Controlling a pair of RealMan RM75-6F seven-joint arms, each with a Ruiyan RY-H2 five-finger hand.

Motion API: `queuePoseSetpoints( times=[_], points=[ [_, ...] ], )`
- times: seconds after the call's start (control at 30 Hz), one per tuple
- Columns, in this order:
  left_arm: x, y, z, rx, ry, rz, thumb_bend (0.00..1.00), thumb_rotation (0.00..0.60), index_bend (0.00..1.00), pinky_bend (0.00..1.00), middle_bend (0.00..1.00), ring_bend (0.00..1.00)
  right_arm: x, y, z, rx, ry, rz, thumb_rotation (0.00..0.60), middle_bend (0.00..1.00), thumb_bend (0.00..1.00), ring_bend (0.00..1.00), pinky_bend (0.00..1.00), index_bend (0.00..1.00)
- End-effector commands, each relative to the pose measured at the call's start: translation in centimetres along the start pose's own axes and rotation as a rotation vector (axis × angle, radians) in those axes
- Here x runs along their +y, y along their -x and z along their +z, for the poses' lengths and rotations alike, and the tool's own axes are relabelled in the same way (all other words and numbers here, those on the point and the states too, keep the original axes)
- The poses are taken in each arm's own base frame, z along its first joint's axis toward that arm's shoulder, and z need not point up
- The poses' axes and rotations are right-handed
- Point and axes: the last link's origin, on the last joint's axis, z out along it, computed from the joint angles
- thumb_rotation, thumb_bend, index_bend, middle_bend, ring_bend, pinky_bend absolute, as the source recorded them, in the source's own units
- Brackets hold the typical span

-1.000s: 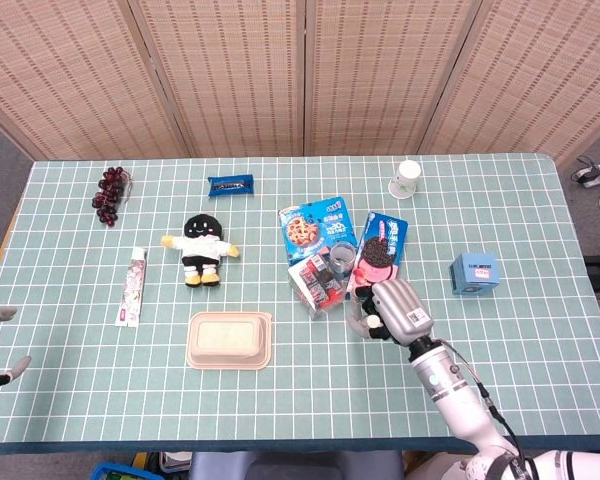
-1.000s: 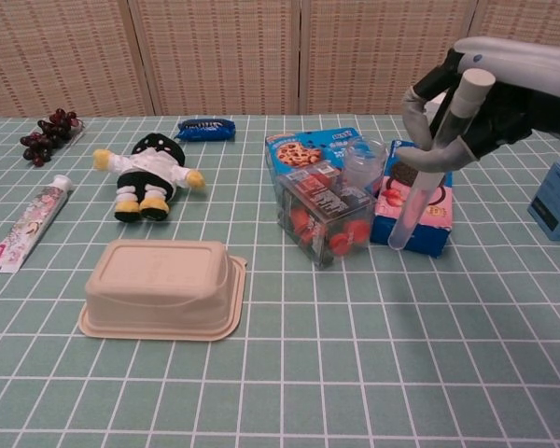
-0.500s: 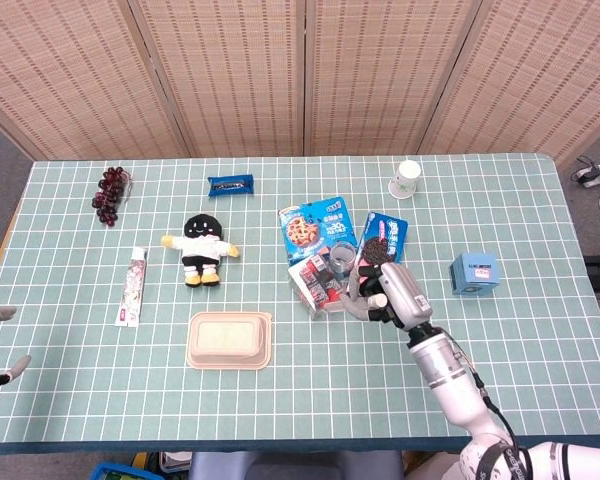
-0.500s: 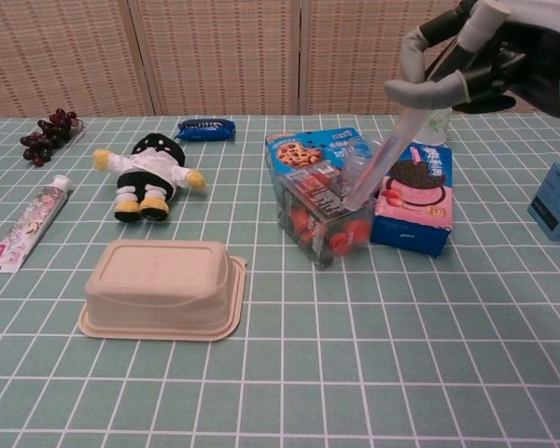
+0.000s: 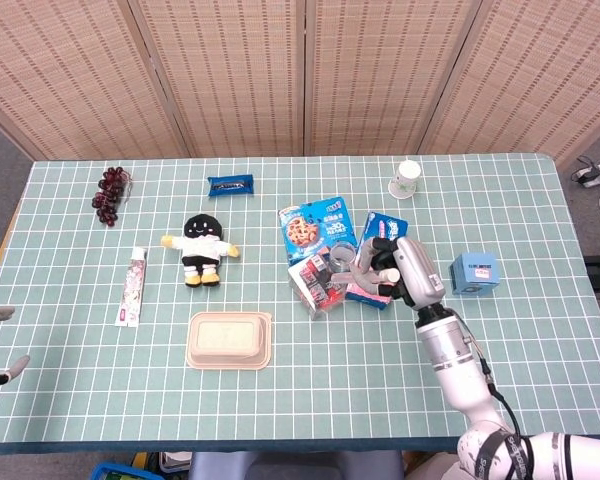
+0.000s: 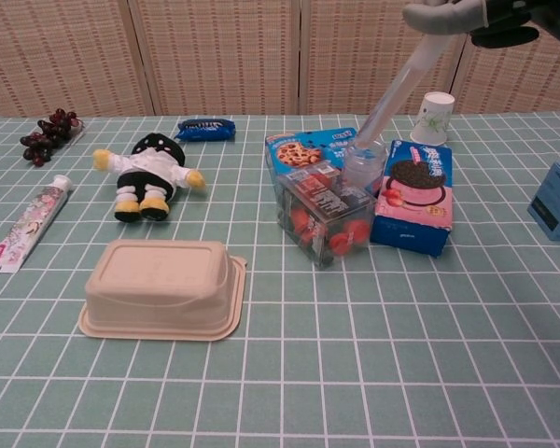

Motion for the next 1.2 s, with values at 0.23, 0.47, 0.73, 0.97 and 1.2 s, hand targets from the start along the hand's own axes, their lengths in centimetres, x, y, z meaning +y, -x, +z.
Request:
queuePoseSetpoints(
  times=[0.23, 0.47, 0.73, 0.97, 1.2],
  points=[
    [-0.1, -0.1, 0.0, 0.003, -0.004, -0.004, 0.14, 0.6, 0.36, 0.45, 0.35, 0.3, 0.9, -0.2, 2.2, 0.082, 0.049, -0.032, 0.6, 1.0, 0.53, 1.0, 1.0, 0.83],
    [-0.2, -0.3, -0.1, 0.008, -0.006, -0.009, 0.14, 0.6, 0.36, 0.45, 0.35, 0.3, 1.7, 0.4, 3.5, 0.098, 0.076, -0.031, 0.6, 1.0, 0.53, 1.0, 1.0, 0.83],
    [-0.4, -0.5, -0.1, 0.013, -0.01, -0.014, 0.14, 0.6, 0.36, 0.45, 0.35, 0.3, 2.2, 1.1, 4.6, 0.096, 0.099, -0.038, 0.6, 1.0, 0.53, 1.0, 1.0, 0.83],
    [-0.4, -0.6, -0.1, 0.012, -0.012, -0.021, 0.14, 0.6, 0.36, 0.45, 0.35, 0.3, 3.1, 1.7, 5.1, 0.086, 0.125, -0.047, 0.6, 1.0, 0.53, 1.0, 1.0, 0.83],
    [-0.5, -0.6, -0.1, 0.01, -0.012, -0.024, 0.14, 0.6, 0.36, 0.45, 0.35, 0.3, 3.9, 2.3, 5.5, 0.075, 0.142, -0.041, 0.6, 1.0, 0.53, 1.0, 1.0, 0.83]
  ],
)
